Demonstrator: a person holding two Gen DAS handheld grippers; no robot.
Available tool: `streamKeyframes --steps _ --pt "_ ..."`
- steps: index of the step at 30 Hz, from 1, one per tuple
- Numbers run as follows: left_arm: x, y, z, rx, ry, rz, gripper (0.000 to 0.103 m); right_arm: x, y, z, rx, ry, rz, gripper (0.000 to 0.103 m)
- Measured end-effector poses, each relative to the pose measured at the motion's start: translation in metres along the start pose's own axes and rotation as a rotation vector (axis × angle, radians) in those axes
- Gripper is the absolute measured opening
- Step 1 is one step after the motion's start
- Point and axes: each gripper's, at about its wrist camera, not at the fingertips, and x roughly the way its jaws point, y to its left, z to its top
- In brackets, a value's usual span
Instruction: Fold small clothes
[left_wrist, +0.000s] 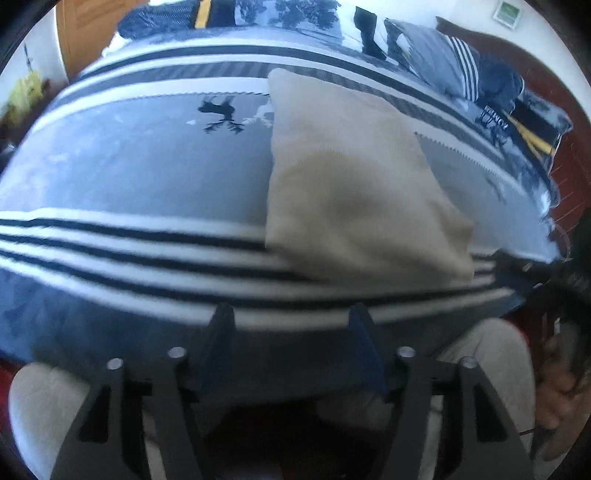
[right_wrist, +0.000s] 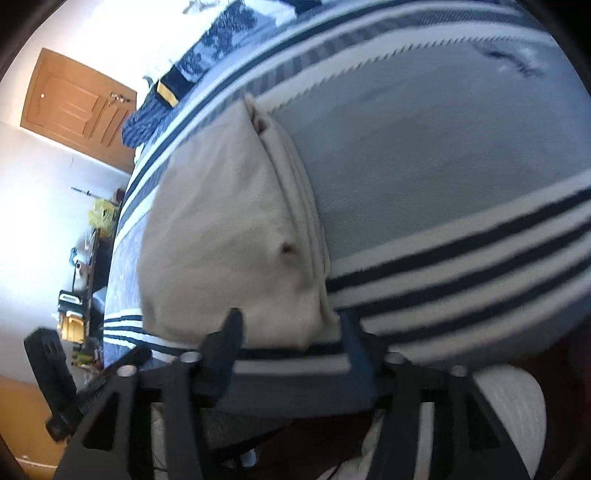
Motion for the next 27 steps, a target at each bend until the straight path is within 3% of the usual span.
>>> streamKeyframes --steps 5,9,12,19,27 --pt "-0.04 0.004 -0.024 -0.015 -0.044 0.028 0.078 -0.044 0.029 -0.019 -0.071 -0.069 -0.115 0.069" --pt "-0.081 -0.006 -0.03 0.027 -0.133 0.108 0.078 -0.081 0.055 -0.034 -0.158 -0.125 -0.189 0.073" --pt "-0.111 -0.012 -0.028 0.028 -0.193 0.184 0.085 -0.101 0.074 -0.039 -0.189 -0.169 -0.199 0.076" --pt "-0.181 -0.03 -0.035 0.046 -0.333 0.209 0.085 -0.144 0.116 -0.051 -0.251 -0.23 -0.222 0.076" --pt "-0.225 -0.048 -0.047 0.078 -0.394 0.221 0.085 -0.177 0.149 -0.071 -0.313 -0.276 -0.213 0.077"
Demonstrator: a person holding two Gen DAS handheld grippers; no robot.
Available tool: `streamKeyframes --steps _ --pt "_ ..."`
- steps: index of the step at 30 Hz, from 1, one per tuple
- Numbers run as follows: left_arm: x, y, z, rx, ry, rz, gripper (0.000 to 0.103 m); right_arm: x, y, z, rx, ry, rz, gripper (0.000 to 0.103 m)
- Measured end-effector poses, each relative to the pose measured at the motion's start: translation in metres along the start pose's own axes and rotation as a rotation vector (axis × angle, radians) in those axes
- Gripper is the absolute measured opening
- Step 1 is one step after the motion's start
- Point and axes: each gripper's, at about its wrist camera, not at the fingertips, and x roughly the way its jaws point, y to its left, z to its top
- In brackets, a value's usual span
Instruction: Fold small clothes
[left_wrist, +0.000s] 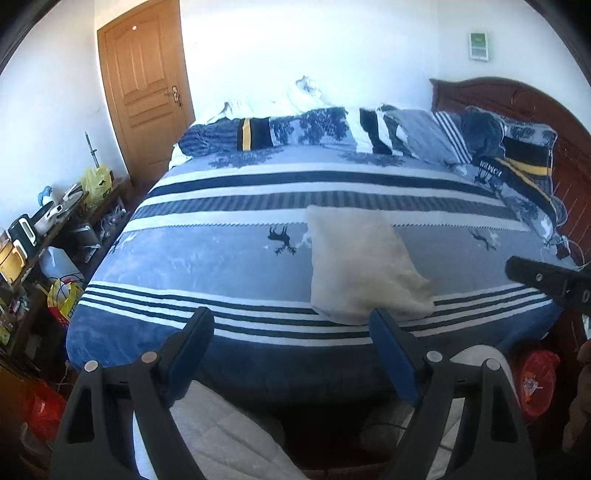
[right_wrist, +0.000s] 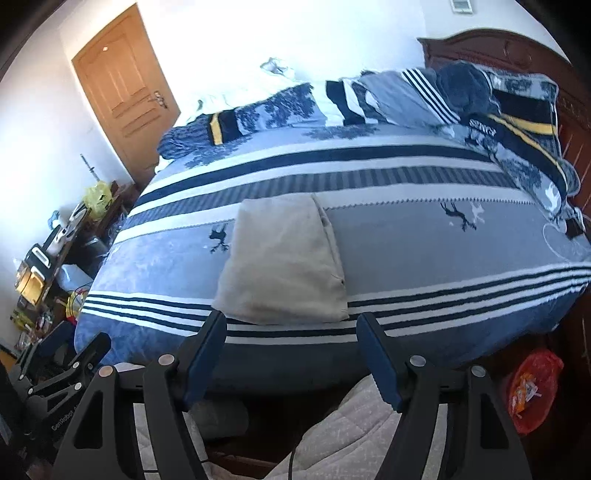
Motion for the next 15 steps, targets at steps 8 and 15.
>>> streamKeyframes --steps 8,15 --pt "-0.02 -0.004 0.001 0.003 -0.014 -0.038 0.085 -0.016 0.01 -0.006 -0.025 -0.031 -0.018 0.078" --pt "-0.023 -0.008 0.002 0.019 0.01 -0.055 0.085 -0.03 0.019 -0.008 -0.052 -0.071 -0.062 0.078"
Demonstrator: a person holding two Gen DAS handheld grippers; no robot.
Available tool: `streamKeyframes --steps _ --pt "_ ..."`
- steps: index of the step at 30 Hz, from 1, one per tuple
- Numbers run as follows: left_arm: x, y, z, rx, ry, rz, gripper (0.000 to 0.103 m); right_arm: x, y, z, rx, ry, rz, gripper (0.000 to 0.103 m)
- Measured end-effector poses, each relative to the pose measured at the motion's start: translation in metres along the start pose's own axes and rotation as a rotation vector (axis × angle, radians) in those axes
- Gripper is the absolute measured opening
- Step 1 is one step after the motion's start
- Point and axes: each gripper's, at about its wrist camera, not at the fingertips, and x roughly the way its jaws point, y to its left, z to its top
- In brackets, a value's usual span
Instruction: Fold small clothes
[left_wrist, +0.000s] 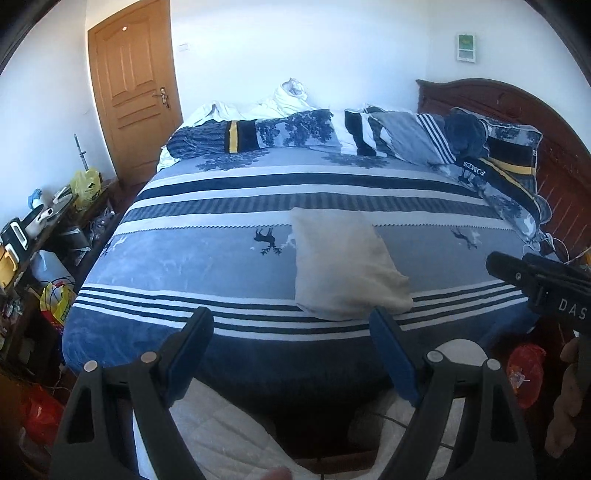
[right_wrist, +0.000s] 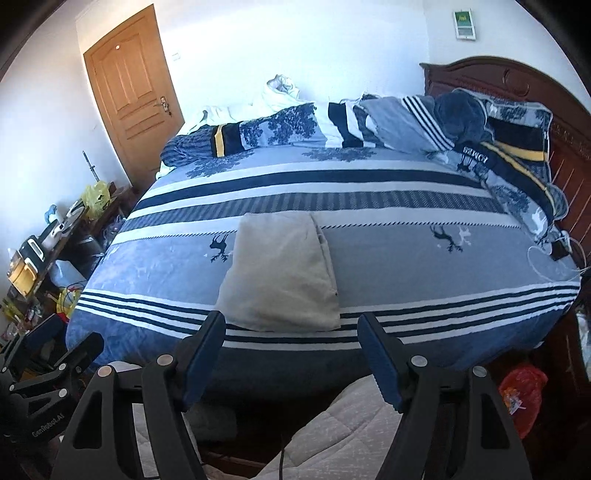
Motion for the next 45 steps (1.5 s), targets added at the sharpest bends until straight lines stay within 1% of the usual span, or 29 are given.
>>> streamKeyframes --steps 5,7,12,14,28,40,45 --pt "-0.005 -0.005 0.002 0.013 -0.012 0.017 0.086 -0.005 0.004 0.0 -0.018 -0.006 -0.042 0.079" --pt "-0.005 -0.007 0.003 0.02 -0.015 0.027 0.086 -0.005 0.004 0.001 -0.022 -0.005 -0.042 0.079" --pt "-0.003 -0.008 0.004 0.02 -0.009 0.024 0.088 -0.003 0.003 0.001 -0.017 0.001 -0.045 0.08" --pt "-0.003 -0.009 0.004 0.021 -0.011 0.037 0.088 -0.002 0.002 0.001 -0.014 0.004 -0.043 0.08" --pt "0.016 -0.007 0.009 0.027 0.004 0.063 0.088 0.014 0.005 0.001 -0.023 0.03 -0.045 0.08" --pt "0.053 0.005 0.013 0.023 0.054 0.084 0.088 0.044 0.003 0.01 -0.009 0.054 -0.043 0.081" --pt "0.079 0.01 0.014 0.017 0.099 0.098 0.088 0.068 0.004 0.013 -0.007 0.079 -0.035 0.081"
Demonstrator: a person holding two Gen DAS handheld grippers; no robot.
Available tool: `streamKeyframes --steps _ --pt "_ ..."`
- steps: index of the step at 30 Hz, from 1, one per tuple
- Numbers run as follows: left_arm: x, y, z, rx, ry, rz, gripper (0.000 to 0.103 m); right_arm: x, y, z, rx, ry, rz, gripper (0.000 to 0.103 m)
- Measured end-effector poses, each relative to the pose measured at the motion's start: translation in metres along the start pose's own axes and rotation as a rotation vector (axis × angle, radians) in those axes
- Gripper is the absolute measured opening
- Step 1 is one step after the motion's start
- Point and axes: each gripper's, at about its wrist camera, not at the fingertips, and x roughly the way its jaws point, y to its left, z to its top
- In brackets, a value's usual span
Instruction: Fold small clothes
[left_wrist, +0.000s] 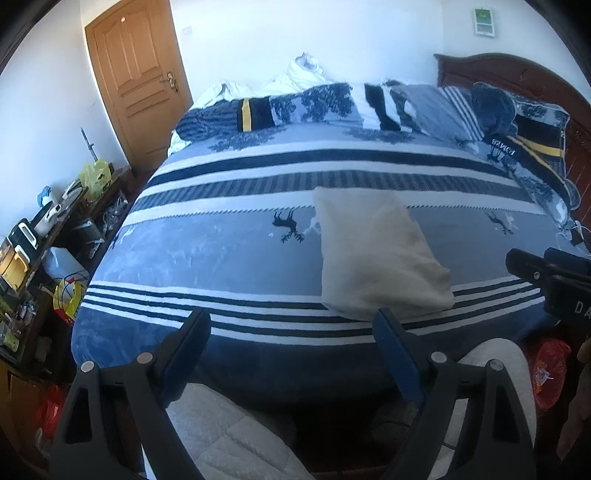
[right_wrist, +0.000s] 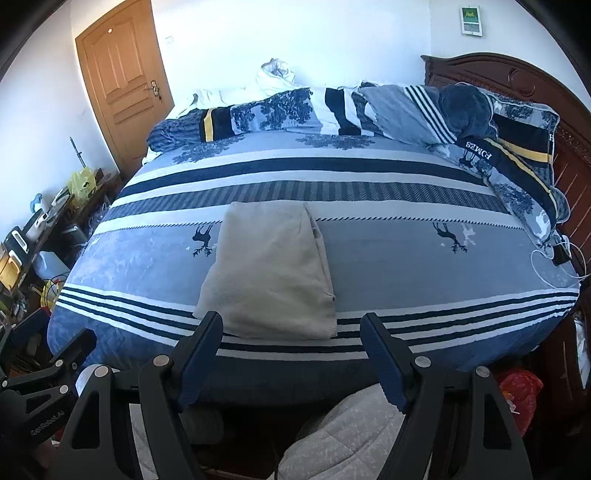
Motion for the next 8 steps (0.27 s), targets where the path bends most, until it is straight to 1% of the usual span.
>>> streamKeyframes --steps 6,8 --pt "0.052 0.01 0.006 -0.025 0.061 0.007 0.088 0.041 -0.003 0.007 0.004 0.043 0.003 0.081" --pt "0.069 0.013 0.01 -0.035 0.076 0.023 0.088 0.061 -0.007 0.012 0.013 0.064 0.003 0.081"
